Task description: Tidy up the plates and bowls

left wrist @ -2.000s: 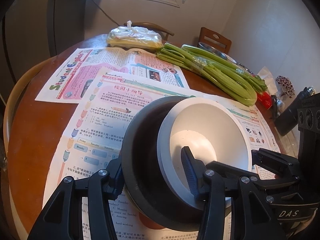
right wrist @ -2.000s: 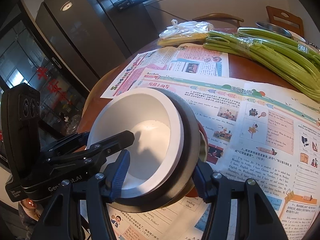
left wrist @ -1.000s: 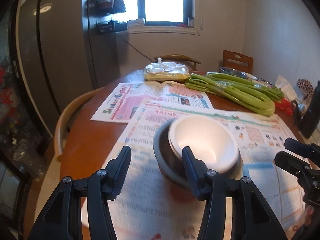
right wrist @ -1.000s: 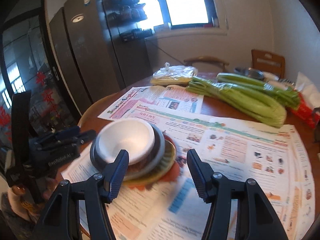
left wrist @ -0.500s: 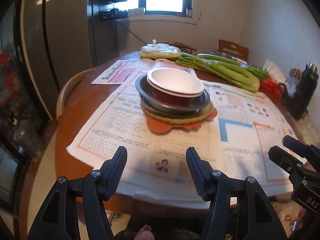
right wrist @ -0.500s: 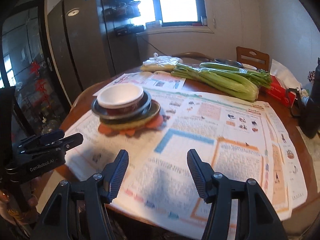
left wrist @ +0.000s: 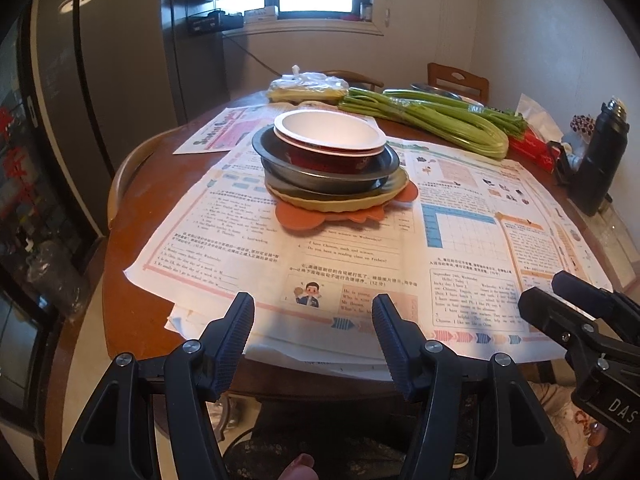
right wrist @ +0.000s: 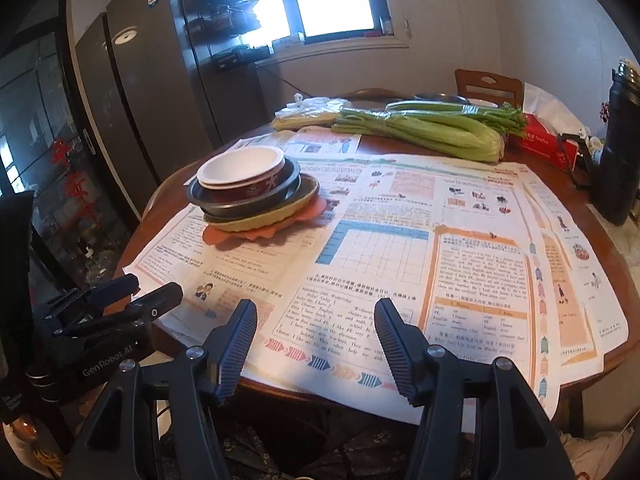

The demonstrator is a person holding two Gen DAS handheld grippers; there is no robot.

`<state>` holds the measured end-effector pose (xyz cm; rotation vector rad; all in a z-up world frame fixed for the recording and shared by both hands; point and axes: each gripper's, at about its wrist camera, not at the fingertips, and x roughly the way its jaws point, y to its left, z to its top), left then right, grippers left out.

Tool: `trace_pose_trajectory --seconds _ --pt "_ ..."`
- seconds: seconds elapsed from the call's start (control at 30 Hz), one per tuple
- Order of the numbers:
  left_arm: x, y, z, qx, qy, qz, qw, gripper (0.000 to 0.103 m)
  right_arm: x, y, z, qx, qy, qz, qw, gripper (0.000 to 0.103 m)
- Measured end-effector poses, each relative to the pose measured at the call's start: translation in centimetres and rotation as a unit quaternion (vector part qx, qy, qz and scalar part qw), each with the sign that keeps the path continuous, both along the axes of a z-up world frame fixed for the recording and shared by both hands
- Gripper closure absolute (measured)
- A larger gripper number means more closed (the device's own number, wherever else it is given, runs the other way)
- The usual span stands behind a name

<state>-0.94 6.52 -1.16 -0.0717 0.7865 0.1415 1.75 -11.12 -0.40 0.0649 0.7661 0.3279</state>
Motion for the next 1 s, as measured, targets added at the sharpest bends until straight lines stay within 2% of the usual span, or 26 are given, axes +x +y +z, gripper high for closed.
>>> trace_pose_trajectory --seconds 1.0 --pt "-0.1 -1.2 -0.5 0.001 0.017 -0.030 0.9994 0.040 -0.6 0.5 -0.3 -0.006 0.000 0.008 1.000 0.042"
